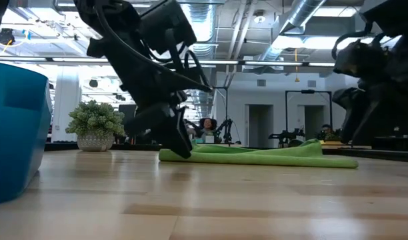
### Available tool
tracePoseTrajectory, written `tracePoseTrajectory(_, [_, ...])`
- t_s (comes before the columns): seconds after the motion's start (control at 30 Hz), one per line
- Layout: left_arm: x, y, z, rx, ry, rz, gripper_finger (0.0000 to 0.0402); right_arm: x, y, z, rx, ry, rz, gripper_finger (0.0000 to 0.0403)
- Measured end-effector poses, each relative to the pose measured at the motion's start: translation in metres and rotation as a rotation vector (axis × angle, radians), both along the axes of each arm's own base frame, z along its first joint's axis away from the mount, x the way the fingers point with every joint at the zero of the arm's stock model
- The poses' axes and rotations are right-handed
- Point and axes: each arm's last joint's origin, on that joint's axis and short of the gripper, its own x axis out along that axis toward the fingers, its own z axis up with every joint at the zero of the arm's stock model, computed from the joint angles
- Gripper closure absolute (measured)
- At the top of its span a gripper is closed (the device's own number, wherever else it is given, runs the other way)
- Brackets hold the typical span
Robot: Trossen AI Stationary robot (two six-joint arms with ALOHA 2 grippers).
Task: Fold microfiber towels
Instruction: Fold the green microfiber towel
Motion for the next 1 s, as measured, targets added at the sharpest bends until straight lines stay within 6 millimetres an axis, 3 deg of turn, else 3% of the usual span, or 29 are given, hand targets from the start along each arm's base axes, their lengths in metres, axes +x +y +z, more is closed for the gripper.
tracePoseTrajectory(0.23, [0.001, 0.000, -0.004, 0.004, 0.004, 0.002, 0.0271, 0.008, 0.002, -0.013, -0.108, 0.026, 0.035, 0.0188])
tracePoseTrajectory(0.6, [0.002, 0.000, -0.015, -0.012, 0.038, 0.015, 0.0273, 0.017, 0.006, -0.038, -0.097, 0.106, -0.012, 0.0204])
tracePoseTrajectory(0.77, [0.001, -0.001, -0.017, -0.039, 0.051, 0.032, 0.0299, 0.014, 0.007, -0.036, -0.064, 0.113, -0.035, 0.0264])
tracePoseTrajectory(1.0, [0.004, -0.003, -0.010, -0.093, 0.076, 0.043, 0.0387, 0.005, 0.006, -0.024, -0.002, 0.098, -0.080, 0.0383])
